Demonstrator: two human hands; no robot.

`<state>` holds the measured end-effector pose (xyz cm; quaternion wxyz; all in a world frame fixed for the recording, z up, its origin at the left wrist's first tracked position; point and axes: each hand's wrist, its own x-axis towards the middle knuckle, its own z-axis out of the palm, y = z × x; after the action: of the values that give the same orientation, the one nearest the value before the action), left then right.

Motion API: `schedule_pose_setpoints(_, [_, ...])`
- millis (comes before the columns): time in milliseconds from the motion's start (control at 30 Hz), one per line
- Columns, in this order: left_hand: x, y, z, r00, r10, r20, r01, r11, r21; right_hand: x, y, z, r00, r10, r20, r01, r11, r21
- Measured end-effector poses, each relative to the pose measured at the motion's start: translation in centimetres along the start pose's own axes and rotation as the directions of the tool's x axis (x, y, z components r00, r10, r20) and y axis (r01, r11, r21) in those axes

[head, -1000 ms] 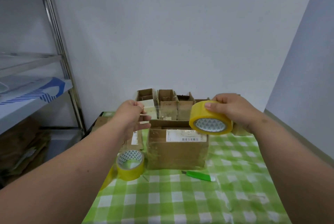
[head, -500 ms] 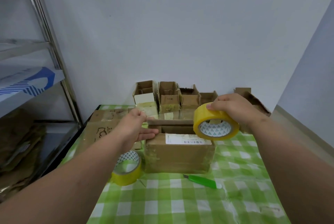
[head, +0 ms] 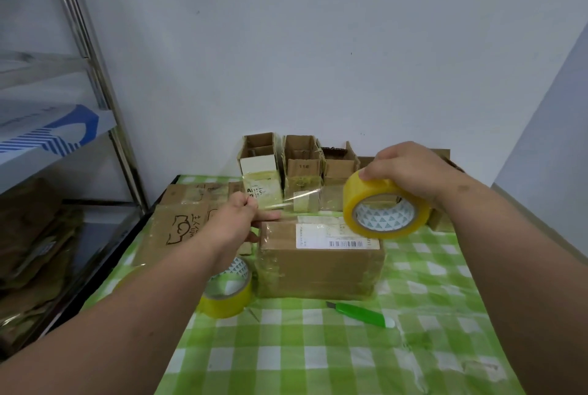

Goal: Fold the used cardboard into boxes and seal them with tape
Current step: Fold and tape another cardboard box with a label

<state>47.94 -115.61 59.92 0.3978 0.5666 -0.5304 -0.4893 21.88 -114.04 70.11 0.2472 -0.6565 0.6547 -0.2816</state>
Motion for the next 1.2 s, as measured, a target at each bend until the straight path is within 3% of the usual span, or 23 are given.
schedule_pose_setpoints(100, [0.0,-0.4,0.0,0.999,-0.035,-0.041,0.041,0.989,0.142,0.1,0.2,0.6,0.997,0.036,0.065,-0.028,0.992,-0.120])
schedule_pose_setpoints(167, [0.1,-0.7,-0.1,0.997,-0.049,-0.053,0.055,0.991,0.121,0.2,-0.2,0.8,0.996,0.042,0.082,-0.029,0.989,-0.147])
schedule_pose_setpoints(367, [0.6,-1.5,0.0,0.984,-0.173,-0.031,0.159,0.952,-0.263,0.6,-1.4,1.9,0.991,0.050,0.126,-0.010,0.954,-0.301])
schedule_pose_setpoints(500, [0.0,-1.7,-0.5,0.982,-0.188,-0.029,0.162,0.909,-0.384,1.0,-1.4,2.8,0.998,0.037,0.059,-0.015,0.940,-0.342])
schedule_pose_setpoints(633, [0.2,-2.0,-0.6,0.980,-0.192,-0.058,0.155,0.908,-0.389,0.5,-0.4,2.9,0.998,-0.040,-0.053,0.032,0.989,-0.144])
schedule_pose_setpoints(767, [0.5,-2.3,-0.3,0.979,-0.190,-0.067,0.152,0.913,-0.378,-1.0,2.8,2.2,0.995,0.006,-0.095,0.010,0.985,0.172])
schedule_pose_setpoints(933, [0.2,-2.7,-0.5,0.975,-0.219,-0.045,0.181,0.891,-0.417,-2.5,6.9,3.5,1.000,0.003,-0.023,0.013,0.726,0.687])
schedule_pose_setpoints(1033, [0.1,-2.8,-0.6,0.975,-0.217,-0.052,0.178,0.896,-0.407,-2.8,7.3,3.8,0.999,-0.041,-0.006,0.031,0.646,0.763])
schedule_pose_setpoints(1200, [-0.1,-2.8,-0.3,0.964,-0.237,-0.123,0.163,0.888,-0.429,-2.6,6.3,3.6,0.999,-0.044,-0.029,0.051,0.696,0.716])
